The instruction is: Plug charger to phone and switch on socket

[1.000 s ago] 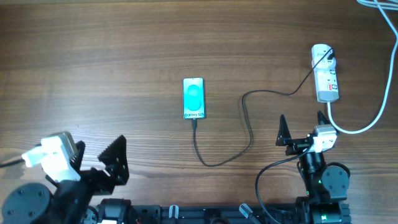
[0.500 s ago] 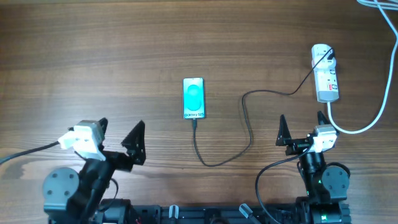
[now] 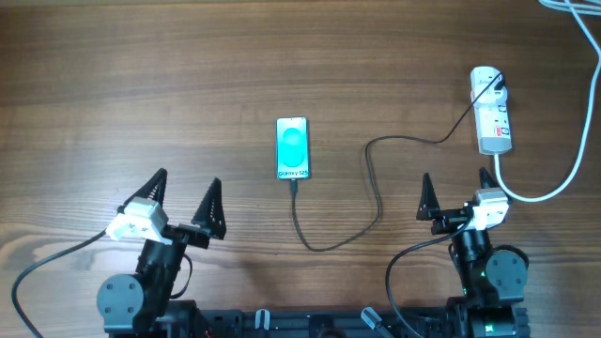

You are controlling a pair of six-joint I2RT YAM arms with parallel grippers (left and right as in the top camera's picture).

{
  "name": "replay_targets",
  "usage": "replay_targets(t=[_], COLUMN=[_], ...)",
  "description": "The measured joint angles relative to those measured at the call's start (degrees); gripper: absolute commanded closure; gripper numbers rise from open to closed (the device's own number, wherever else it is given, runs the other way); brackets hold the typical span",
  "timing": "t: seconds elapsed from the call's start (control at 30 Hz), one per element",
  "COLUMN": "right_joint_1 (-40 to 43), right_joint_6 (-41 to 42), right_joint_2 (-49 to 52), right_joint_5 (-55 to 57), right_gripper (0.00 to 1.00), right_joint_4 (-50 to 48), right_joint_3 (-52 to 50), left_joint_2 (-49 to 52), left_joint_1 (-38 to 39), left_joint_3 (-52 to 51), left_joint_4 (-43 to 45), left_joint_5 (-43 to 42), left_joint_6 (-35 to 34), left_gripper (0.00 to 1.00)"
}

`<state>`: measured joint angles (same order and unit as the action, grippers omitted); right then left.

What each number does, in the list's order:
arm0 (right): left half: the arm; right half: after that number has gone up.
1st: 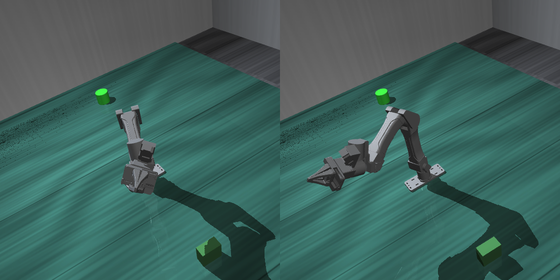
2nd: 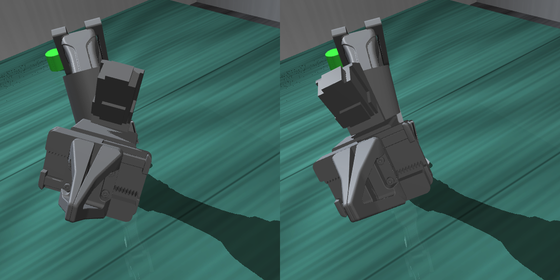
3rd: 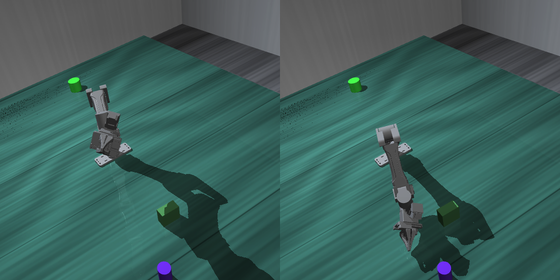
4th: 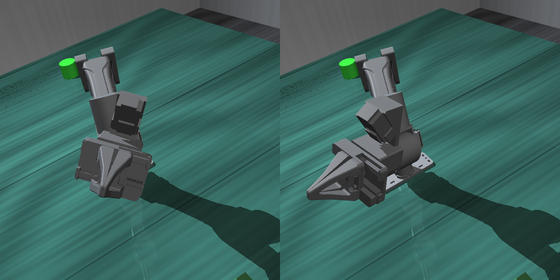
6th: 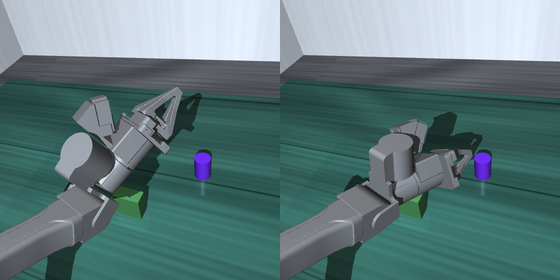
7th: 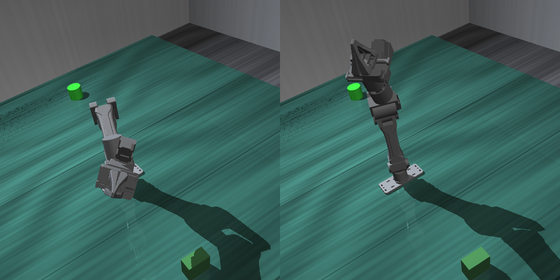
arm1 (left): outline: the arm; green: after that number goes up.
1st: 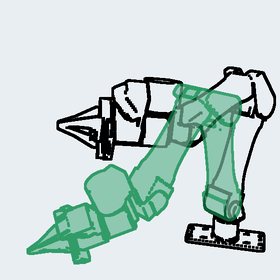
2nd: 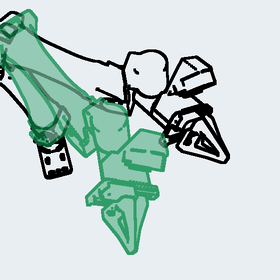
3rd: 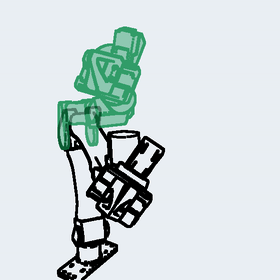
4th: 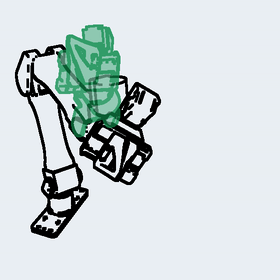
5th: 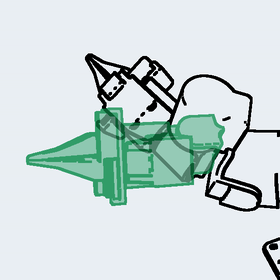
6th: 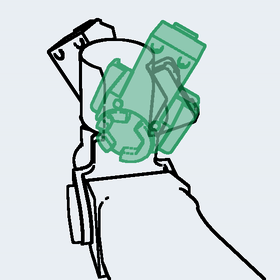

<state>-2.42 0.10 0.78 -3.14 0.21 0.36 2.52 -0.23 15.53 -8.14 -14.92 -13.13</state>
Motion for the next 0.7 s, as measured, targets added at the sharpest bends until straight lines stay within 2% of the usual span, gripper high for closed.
replay_targets(t=[0.23, 0.7], right_joint_1=[0.00, 0.00], right_joint_6=[0.00, 0.00], right_joint_2=[0.00, 0.00], right_joint_5=[0.00, 0.00], right_gripper=[0.00, 0.00], right_joint_4=[0.00, 0.00], right_joint_3=[-0.02, 0.00], left_joint_2=[-1.68, -1.68], left_joint_1=[-0.66, -0.66], left_joint_3=[-5.51, -13.00], left_joint_4=[8.26, 16.39], left_joint_5=[0.00, 1.84], left_joint_6=[0.00, -0.92], left_gripper=[0.00, 0.00])
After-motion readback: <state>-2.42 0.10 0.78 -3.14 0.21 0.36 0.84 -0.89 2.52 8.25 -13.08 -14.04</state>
